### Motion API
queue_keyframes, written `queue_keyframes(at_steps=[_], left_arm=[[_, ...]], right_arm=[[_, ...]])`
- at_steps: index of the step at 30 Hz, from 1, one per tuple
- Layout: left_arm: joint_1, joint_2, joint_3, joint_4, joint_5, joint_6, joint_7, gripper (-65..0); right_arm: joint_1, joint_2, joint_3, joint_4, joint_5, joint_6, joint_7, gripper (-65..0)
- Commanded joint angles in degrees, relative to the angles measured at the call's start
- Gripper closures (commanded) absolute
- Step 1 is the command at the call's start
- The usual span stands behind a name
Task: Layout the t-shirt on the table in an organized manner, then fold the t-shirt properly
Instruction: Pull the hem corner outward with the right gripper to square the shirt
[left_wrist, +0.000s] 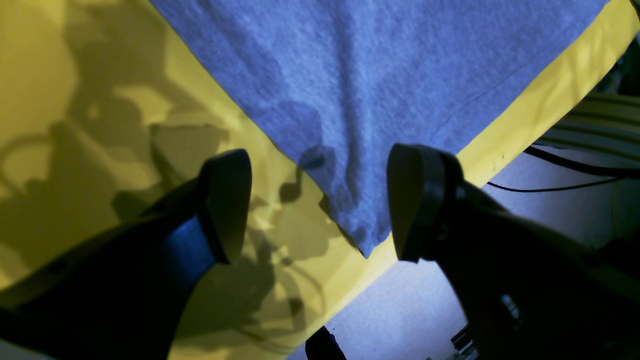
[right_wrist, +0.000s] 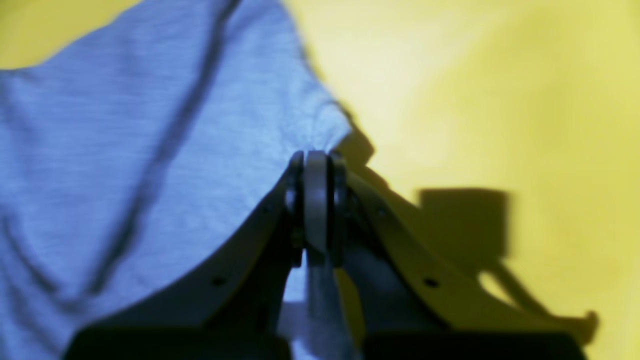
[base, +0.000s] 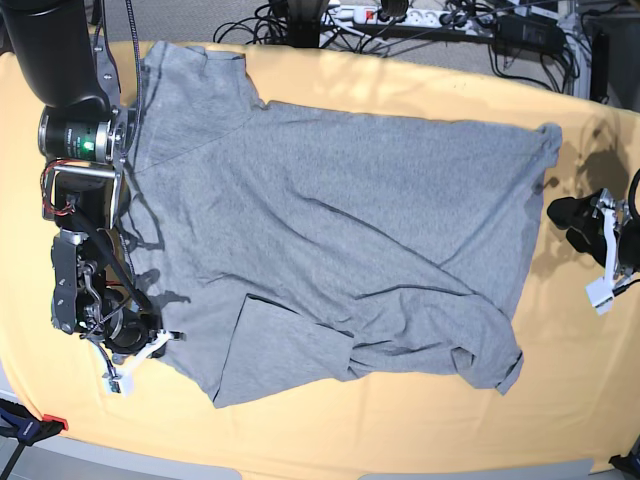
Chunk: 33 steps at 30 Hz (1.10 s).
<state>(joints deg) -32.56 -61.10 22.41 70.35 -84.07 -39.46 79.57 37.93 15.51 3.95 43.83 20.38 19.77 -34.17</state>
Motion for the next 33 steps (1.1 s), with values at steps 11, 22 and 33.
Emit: queue_keyframes(at_steps=[11,22,33], left_arm=[[-1.42,-1.44,-0.79,0.37,-0.93,0.07,-0.09,-43.7],[-1.42,-1.44,-0.79,0.37,-0.93,0.09,-0.09,-43.7],[-1.42,-1.42,-0.79,0.37,-0.93,0.07,-0.09,-43.7]], right_arm=[[2.86,0.92,0.22,0.87,-13.35,-16.9,0.55,0.0],[2.89,5.53,0.24,0.87,-14.93,-28.26,0.57,0.0],[3.02,7.34,0.22,0.87,-14.67,-18.84,1.44,-31.8]])
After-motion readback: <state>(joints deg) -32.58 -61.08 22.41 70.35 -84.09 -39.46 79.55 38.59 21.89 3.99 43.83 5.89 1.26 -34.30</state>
